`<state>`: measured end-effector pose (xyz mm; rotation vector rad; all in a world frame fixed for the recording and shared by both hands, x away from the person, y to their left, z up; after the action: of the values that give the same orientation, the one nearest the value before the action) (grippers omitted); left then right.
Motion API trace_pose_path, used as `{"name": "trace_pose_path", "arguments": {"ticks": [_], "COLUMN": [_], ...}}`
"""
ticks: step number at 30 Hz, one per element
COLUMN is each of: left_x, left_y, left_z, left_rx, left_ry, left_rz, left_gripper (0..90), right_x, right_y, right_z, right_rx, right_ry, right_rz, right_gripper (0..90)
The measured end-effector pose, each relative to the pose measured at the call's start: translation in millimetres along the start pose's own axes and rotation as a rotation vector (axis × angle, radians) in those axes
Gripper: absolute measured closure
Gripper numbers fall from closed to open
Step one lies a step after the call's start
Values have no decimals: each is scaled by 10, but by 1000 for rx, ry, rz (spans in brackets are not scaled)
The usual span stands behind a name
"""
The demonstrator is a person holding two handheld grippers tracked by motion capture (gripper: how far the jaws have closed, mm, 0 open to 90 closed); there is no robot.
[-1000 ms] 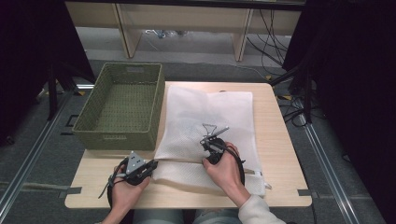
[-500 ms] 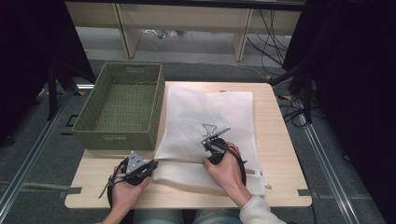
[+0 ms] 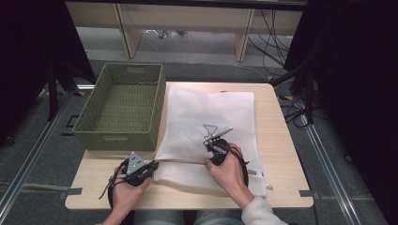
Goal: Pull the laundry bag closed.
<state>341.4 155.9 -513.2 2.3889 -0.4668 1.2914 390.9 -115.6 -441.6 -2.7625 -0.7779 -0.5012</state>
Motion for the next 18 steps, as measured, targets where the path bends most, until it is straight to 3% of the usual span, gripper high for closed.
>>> {"name": "trace_pose_path", "arguments": {"ticks": [1,12,16,18], "left_x": [4,0,0,6], "left_y": [-7,0,1,-7], "left_z": [-1,2,1,-1], "left_rx": [-3,-2,0,-3], "left_ry": [0,0,0,-1], "left_rz": [15,-4,-5,12], "left_gripper": [840,841,840,840], "right_x": [-6,-22,-29,-33], "right_y": [5,16,40,41], "right_z": [-2,-16,-13,-16], "right_rx": [-2,-2,-5,-4], "right_ry": [-4,-16,-7,-4], "right_rz": [2,32,19,22], "right_gripper": [884,883,884,884]}}
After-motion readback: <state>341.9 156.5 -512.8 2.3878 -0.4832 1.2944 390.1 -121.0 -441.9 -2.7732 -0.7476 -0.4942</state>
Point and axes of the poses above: each handheld gripper's, and its own axes: z roughly forward along the jaws, x roughly out of its top, y roughly to its right, the point moved 1 cm from there along z, roughly forward along the jaws, and after that the axes turned 7 degrees about -z, right-handed, at the moved point
